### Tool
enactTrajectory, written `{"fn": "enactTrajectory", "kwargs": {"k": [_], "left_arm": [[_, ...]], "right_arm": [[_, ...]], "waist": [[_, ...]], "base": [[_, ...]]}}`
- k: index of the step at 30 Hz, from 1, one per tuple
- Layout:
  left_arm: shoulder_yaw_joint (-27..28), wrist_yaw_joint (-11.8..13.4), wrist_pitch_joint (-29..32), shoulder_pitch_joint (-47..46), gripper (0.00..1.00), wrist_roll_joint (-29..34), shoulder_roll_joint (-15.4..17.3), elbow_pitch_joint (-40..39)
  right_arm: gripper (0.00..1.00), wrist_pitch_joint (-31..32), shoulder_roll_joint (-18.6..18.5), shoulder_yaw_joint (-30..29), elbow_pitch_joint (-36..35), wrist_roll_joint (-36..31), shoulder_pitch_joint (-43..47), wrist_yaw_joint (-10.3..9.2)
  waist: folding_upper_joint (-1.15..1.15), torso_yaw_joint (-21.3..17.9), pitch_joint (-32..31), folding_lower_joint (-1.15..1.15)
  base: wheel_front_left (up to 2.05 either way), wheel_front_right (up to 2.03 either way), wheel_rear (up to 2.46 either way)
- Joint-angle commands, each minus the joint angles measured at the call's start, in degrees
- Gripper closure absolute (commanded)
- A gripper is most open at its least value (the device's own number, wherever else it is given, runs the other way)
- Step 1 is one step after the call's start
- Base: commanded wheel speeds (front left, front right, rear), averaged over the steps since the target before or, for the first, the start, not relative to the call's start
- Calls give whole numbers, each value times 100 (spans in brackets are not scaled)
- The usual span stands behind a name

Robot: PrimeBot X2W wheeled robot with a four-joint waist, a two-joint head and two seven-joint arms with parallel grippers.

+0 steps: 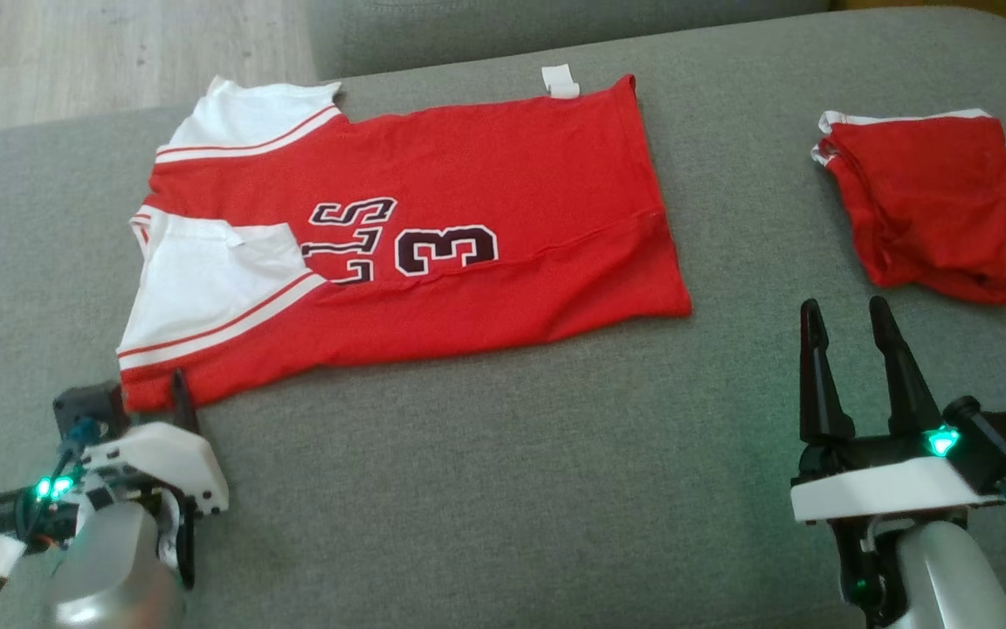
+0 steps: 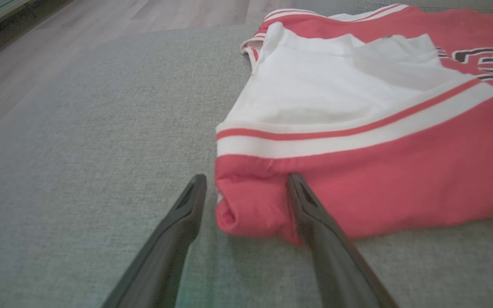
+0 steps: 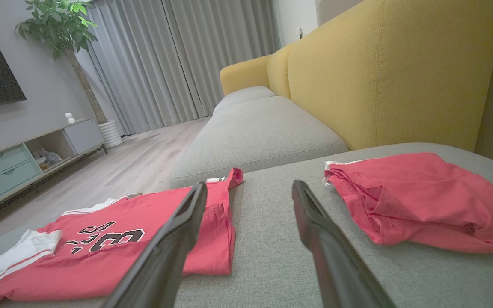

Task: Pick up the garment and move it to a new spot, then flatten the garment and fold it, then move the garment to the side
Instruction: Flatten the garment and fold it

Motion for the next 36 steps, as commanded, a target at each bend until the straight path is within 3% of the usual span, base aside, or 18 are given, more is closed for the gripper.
{"fn": "enactTrajectory", "kwargs": {"k": [1,5,6,8,14,20,27,36], "left_arm": [[197,11,-25,-284,0,-32,237,-23],[130,-46,229,-458,1,-61,230,393],[114,-59,270,-489,29,-63,226,459],[101,-81,246,-551,100,-80,219,531],[32,-118,-403,-727,100,-46,196,360],[-281,-282,-724,-781,100,225,25,-502],[-711,-409,-740,-568,100,607,-128,-1713],[-981,-459,-741,-494,100,705,-250,-2160]], "right_arm": [[0,-37,-26,142,-222,28,-244,-4],[0,-37,-26,119,-241,73,-272,-4],[0,-37,-26,114,-240,79,-278,-4],[0,-37,-26,107,-233,101,-292,-4],[0,-37,-26,164,7,43,-346,-4],[0,328,-26,52,679,2,-719,-4],[0,1247,-26,-307,1907,-32,-1580,-4],[0,1870,-26,-636,3601,-580,-2465,-4]], "waist": [[0,-25,38,-1],[0,-22,103,-1],[0,-16,109,-1],[0,4,114,-1],[0,190,26,-1],[0,527,-53,-1],[0,913,21,-1],[0,1191,128,-1]], "base": [[0,0,0],[0,0,0],[0,0,0],[0,0,0],[0,0,0],[0,0,0],[0,0,0],[0,0,0]]}}
